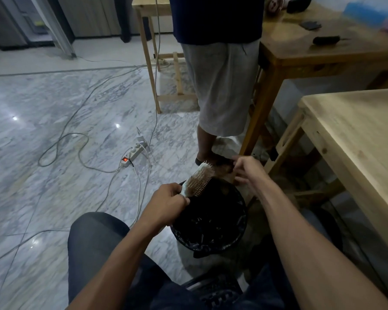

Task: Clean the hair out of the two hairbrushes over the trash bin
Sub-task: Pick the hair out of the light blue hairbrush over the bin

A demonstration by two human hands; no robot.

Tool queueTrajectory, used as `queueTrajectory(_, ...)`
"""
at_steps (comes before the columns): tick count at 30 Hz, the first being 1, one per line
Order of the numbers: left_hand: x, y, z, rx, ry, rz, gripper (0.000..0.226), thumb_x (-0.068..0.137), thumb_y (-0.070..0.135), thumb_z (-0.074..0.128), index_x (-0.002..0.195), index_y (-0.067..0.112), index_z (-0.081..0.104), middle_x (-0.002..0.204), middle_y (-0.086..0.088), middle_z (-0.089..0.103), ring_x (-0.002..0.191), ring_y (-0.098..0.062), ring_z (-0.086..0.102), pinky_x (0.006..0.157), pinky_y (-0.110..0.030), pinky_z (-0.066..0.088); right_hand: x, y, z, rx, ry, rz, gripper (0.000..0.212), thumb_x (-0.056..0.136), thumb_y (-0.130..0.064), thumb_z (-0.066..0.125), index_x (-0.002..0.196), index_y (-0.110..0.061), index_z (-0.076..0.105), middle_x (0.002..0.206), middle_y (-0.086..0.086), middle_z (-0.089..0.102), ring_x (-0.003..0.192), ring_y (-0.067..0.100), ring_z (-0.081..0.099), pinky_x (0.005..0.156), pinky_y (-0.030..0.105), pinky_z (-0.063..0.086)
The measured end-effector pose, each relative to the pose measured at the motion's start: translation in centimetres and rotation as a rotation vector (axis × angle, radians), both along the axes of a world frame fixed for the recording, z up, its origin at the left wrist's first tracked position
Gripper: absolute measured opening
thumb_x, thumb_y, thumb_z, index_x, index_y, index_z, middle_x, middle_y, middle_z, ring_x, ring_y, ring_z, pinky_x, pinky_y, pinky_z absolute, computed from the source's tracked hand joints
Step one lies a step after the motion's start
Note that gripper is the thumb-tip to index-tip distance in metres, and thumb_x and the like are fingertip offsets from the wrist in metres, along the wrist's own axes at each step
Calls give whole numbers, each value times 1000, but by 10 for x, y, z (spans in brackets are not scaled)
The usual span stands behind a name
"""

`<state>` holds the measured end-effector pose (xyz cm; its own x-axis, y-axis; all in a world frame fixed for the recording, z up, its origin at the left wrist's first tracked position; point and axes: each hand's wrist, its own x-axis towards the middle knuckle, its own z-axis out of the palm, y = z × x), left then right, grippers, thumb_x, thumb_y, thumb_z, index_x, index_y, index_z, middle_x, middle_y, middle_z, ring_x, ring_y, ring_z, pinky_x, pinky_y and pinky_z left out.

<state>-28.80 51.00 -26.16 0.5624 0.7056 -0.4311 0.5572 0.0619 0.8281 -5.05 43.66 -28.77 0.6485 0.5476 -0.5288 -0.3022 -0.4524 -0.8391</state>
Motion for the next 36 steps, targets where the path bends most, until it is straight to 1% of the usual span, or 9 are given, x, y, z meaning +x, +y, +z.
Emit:
queueTrajectory(3,0,3,-2,-35,-13,40,16,77,6,59,92,0,58,69,-11,38,53,-20,28,48,-31,20,-8,-6,6,169,12,307,50,97,-31,66,145,-28,54,130,-3,64,117,13,62,87,32,50)
queueTrajectory(5,2,3,-3,-56,-21,49,17,76,6,59,92,-1,59,66,-10,38,51,-20,29,48,-30,20,-14,-9,4,141,-66,475,52,89,-36,78,138,-28,60,120,-4,71,102,10,69,80,26,51)
queueTrajectory(10,-5,3,2,-203,-60,77,20,89,-1,60,105,10,58,71,-13,43,47,-16,30,48,-29,20,-10,-11,-8,43,-381,373,5,85,-20,84,87,-22,80,73,0,75,70,15,67,64,24,54)
queueTrajectory(18,-4,-6,13,-312,-46,82,12,90,-5,58,96,6,54,69,-12,43,46,-16,32,49,-29,19,-2,-7,-25,-181,-703,171,10,90,-17,75,89,-20,85,92,3,77,92,16,69,87,27,55)
queueTrajectory(20,-12,-1,18,-322,-45,88,17,90,-4,59,104,4,54,72,-14,43,44,-16,32,48,-26,18,8,-7,-26,-207,-673,141,12,91,-14,74,93,-19,84,98,5,79,98,18,71,98,35,57)
queueTrajectory(25,-19,8,26,-333,-58,74,25,90,-4,60,112,2,53,75,-15,42,45,-16,31,46,-24,18,15,-4,-32,-274,-590,14,16,94,-3,67,95,-10,81,101,6,79,100,22,72,98,43,59)
queueTrajectory(30,-46,22,33,-347,-125,193,20,86,-6,60,100,5,51,66,-13,46,44,-16,28,43,-20,17,31,-19,-46,-332,-379,-164,4,91,-9,72,88,-12,74,106,15,75,103,33,72,92,49,60)
queueTrajectory(34,-66,44,37,-269,-138,268,22,86,-7,57,97,8,47,63,-11,44,46,-15,26,44,-20,17,31,-32,-44,-225,-76,-49,5,92,0,73,97,-1,73,89,12,72,72,19,68,56,24,58)
queueTrajectory(36,-57,39,33,-257,-104,237,18,86,-7,58,100,3,50,66,-13,44,45,-16,28,45,-22,17,14,-26,-37,-123,64,24,18,91,4,72,110,5,73,97,15,73,75,17,69,54,19,58)
